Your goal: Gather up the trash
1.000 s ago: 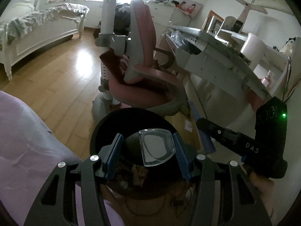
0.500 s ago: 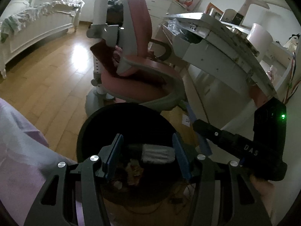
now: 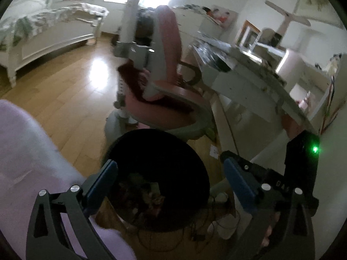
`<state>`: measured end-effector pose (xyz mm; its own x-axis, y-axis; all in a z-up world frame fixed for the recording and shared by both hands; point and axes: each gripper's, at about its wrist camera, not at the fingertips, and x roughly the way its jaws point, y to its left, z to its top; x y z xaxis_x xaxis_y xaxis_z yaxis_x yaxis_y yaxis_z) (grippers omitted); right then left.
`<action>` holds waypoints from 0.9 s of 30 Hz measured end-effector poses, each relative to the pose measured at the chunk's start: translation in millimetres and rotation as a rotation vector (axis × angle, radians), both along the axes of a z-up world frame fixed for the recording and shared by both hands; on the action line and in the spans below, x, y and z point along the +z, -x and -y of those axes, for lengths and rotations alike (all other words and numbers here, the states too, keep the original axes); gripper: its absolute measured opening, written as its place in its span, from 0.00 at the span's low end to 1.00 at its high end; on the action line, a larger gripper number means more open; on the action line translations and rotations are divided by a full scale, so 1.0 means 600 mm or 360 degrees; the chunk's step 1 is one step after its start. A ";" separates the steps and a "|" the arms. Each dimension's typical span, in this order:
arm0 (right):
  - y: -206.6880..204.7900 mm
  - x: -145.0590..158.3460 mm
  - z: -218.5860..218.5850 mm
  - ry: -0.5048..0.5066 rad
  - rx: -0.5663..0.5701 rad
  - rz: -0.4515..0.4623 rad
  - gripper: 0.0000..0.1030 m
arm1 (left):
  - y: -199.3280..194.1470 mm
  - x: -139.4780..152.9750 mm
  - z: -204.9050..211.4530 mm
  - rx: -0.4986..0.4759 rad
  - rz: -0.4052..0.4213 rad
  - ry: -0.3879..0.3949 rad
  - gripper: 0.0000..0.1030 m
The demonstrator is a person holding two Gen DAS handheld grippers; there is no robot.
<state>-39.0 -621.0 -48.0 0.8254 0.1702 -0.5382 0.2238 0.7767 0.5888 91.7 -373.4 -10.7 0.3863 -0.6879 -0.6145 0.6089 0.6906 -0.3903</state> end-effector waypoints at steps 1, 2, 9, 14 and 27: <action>-0.001 0.002 -0.011 0.0002 0.0020 0.0003 0.63 | 0.005 0.006 -0.019 0.0031 -0.0007 0.0008 0.95; -0.004 0.004 -0.023 0.0008 0.0047 -0.0002 0.63 | 0.009 0.011 -0.035 0.0064 -0.0006 0.0007 0.95; -0.027 0.025 -0.129 0.0028 0.0284 -0.0009 0.74 | 0.041 0.045 -0.184 0.0430 0.0080 -0.0029 0.95; -0.051 0.048 -0.241 0.0082 0.0493 0.0000 0.78 | 0.074 0.057 -0.303 0.0711 0.0140 -0.0120 0.95; -0.092 0.107 -0.575 0.0491 0.0756 0.0158 0.95 | 0.161 0.041 -0.545 0.1336 0.0390 -0.0408 0.95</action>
<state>16.4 -276.2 16.2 0.7459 0.3822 -0.5455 -0.2367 0.9176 0.3192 -5.0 -46.4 13.7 0.8385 0.0247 -0.5443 -0.0874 0.9921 -0.0897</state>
